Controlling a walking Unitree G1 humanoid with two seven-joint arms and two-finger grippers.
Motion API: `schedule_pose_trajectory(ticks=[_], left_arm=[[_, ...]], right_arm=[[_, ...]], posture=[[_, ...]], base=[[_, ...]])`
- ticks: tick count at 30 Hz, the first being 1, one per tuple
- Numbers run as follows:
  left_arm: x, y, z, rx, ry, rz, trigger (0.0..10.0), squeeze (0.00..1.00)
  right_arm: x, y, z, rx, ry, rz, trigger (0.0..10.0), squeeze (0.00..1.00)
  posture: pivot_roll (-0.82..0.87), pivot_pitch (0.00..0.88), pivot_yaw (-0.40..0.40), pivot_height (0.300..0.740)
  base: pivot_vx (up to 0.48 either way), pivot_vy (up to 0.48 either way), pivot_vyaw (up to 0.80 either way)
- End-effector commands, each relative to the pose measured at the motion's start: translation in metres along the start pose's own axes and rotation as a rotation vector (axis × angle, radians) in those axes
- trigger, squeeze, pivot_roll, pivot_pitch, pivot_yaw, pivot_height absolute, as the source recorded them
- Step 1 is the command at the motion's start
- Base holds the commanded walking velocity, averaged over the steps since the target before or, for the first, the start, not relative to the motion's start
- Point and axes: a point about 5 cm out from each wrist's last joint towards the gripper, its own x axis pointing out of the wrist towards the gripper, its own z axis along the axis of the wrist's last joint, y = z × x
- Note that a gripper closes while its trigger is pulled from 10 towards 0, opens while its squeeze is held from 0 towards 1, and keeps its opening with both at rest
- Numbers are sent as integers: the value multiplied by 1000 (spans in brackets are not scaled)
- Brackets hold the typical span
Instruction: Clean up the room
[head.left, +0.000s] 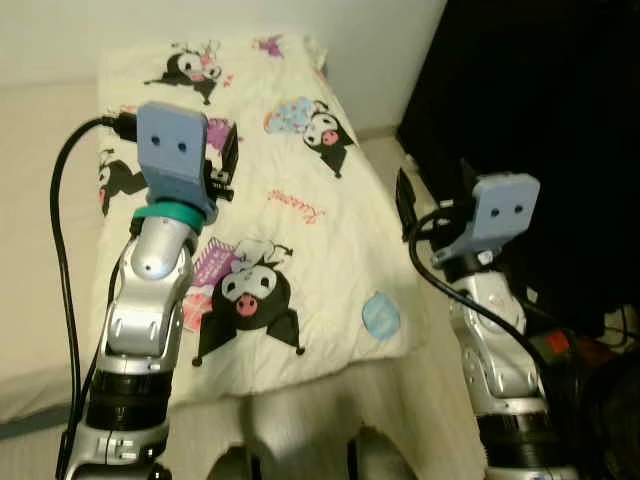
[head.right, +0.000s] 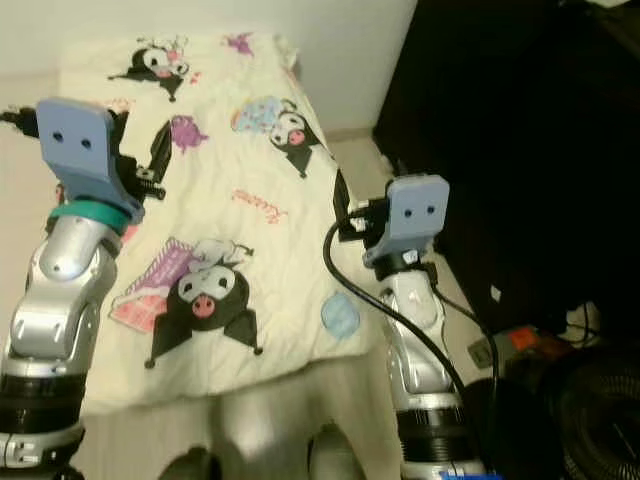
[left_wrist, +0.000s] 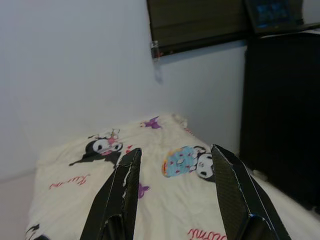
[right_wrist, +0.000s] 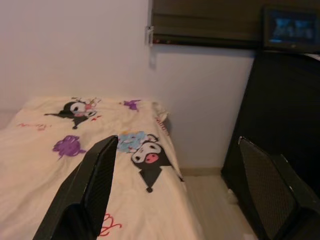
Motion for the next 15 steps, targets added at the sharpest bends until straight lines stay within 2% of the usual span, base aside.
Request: schedule_pose_trajectory(ticks=[1, 12, 15], left_arm=[[-4, -1, -8, 3, 25, 4, 10000, 0], [-5, 0, -10, 6, 32, 8, 10000, 0], [-5, -1, -10, 7, 32, 6, 10000, 0]], right_arm=[[-3, -1, -4, -3, 25, -14, 10000, 0], [-4, 5, -5, 12, 30, -11, 10000, 0], [-4, 6, -5, -11, 32, 2, 10000, 0]], posture=[[-35, 98, -17, 739], [-33, 97, -16, 739], [-33, 96, -15, 739]], base=[[0, 0, 0], [0, 0, 0], [0, 0, 0]])
